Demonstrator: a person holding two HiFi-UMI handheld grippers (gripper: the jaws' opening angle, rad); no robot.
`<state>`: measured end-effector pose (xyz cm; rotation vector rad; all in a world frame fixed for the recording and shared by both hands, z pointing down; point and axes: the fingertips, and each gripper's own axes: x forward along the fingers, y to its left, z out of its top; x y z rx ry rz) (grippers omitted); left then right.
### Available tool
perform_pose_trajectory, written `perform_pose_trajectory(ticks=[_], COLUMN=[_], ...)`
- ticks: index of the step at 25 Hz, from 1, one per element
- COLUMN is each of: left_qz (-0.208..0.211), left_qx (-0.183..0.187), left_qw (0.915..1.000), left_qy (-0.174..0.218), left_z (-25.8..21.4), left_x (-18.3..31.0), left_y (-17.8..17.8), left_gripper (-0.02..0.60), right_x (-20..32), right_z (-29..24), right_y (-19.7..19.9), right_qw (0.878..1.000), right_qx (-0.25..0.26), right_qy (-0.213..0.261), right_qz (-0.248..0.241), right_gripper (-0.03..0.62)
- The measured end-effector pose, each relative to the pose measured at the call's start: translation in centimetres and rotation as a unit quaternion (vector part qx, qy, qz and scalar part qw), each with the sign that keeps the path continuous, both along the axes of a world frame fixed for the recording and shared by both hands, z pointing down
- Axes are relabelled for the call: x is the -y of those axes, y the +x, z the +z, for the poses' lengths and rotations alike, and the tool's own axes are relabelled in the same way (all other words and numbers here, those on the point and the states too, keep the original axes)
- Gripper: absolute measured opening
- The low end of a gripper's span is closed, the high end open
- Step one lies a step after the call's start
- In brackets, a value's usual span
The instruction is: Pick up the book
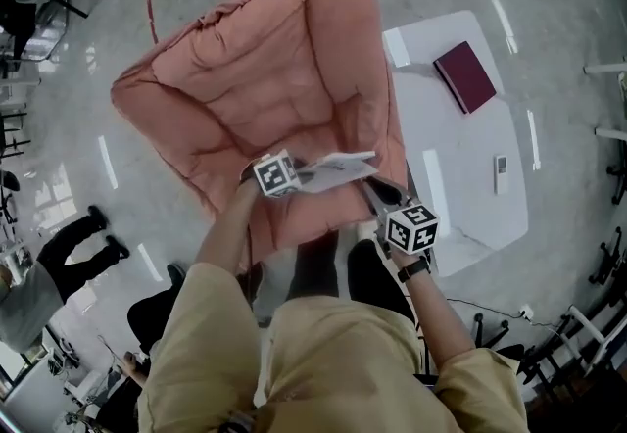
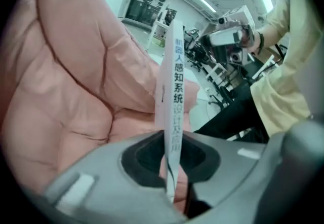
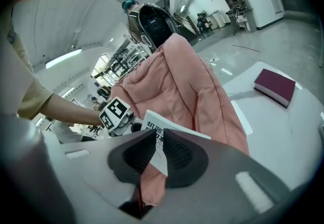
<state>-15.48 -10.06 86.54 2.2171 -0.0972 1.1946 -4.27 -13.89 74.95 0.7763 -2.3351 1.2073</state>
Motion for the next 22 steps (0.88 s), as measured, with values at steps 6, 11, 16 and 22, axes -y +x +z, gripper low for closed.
perform_pose_trajectory(ticks=[6,11,16,22], left_qz=[-0.227,-0.427,-0.560,-0.641], left_qx=[-0.049,-0.128,-0.179,-0.111], left_qw=[0.9722,0.8905,0.7908,0.6891], left_qy=[0.032,0.089,0.170,0.320], left_z=[-8.6,-17.6,-25.8,-36.5], left_x=[-1.8,-1.9,-3.2,-6.7], left_y=[-0.3,0.0,0.1,-1.1], left_gripper=[0.041,0.043,0.041,0.041], right_x=[-1.7,-1.3,-0.3,-2.3], right_z=[-6.1,-11.8,-18.3,-28.2], right_y=[0.3,1.0,1.6,1.9], right_qw=[0.999,0.995,0.986,0.957], right_qx=[0.026,0.046,0.087,0.089], right_qy=[0.032,0.085,0.143,0.276], right_qz=[-0.035,-0.024,0.006,-0.023], right_gripper=[0.040,0.028,0.025,0.043])
